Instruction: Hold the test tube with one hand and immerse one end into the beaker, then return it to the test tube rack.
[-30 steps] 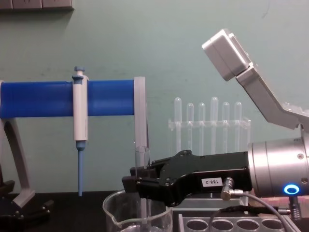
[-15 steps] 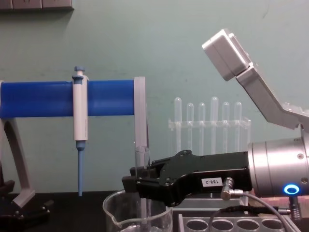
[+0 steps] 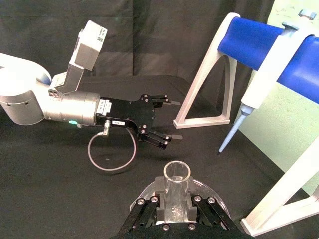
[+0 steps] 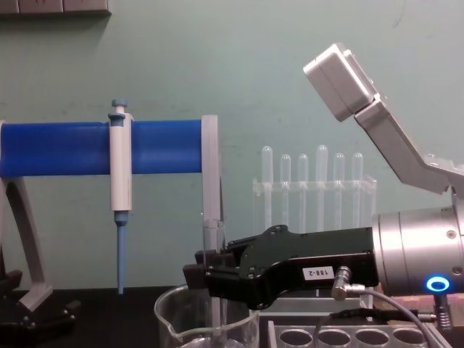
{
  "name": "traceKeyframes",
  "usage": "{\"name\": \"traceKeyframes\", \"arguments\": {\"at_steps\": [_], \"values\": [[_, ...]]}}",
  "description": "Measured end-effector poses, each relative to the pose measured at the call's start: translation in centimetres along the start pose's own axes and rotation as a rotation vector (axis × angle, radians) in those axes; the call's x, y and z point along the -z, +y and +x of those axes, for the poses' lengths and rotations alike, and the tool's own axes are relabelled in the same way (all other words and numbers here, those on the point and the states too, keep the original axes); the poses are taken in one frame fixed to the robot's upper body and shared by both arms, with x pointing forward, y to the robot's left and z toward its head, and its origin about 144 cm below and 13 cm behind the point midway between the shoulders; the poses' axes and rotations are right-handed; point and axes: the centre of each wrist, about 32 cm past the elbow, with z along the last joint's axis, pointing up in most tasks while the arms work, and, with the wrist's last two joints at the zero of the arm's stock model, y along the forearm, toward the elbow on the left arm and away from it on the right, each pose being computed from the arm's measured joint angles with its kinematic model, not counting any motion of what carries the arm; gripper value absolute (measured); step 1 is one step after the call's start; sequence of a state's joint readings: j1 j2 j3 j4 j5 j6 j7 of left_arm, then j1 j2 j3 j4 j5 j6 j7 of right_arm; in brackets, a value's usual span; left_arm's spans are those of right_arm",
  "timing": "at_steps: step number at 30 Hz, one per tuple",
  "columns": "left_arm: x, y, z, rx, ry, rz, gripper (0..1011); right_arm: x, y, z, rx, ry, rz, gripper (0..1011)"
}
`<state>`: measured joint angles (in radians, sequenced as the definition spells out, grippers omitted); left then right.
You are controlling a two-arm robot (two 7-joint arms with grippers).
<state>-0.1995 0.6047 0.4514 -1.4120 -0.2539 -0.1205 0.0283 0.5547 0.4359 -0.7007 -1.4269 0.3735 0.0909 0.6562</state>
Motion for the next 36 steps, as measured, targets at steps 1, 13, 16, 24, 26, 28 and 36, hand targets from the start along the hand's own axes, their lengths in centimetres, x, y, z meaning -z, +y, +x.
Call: {"name": "traceKeyframes", "arguments": {"at_steps": [1,13,16,24,26,28,36], "values": [[0.0,0.0,0.0,0.0,0.0,0.0,1000,0.0,0.0,0.0,0.0,0.0,0.0,225],[0.0,0.0,0.0,0.0,0.0,0.0,1000,0.0,0.0,0.0,0.0,0.0,0.0,224],[0.0,0.0,0.0,0.0,0.0,0.0,1000,0.0,0.0,0.0,0.0,0.0,0.0,225],[0.0,0.0,0.0,0.0,0.0,0.0,1000,0.0,0.0,0.0,0.0,0.0,0.0,225],[0.0,0.0,0.0,0.0,0.0,0.0,1000,0.0,0.0,0.0,0.0,0.0,0.0,225],[0.0,0.0,0.0,0.0,0.0,0.0,1000,0.0,0.0,0.0,0.0,0.0,0.0,224],[0.0,0.0,0.0,0.0,0.0,0.0,1000,0.0,0.0,0.0,0.0,0.0,0.0,224]]}}
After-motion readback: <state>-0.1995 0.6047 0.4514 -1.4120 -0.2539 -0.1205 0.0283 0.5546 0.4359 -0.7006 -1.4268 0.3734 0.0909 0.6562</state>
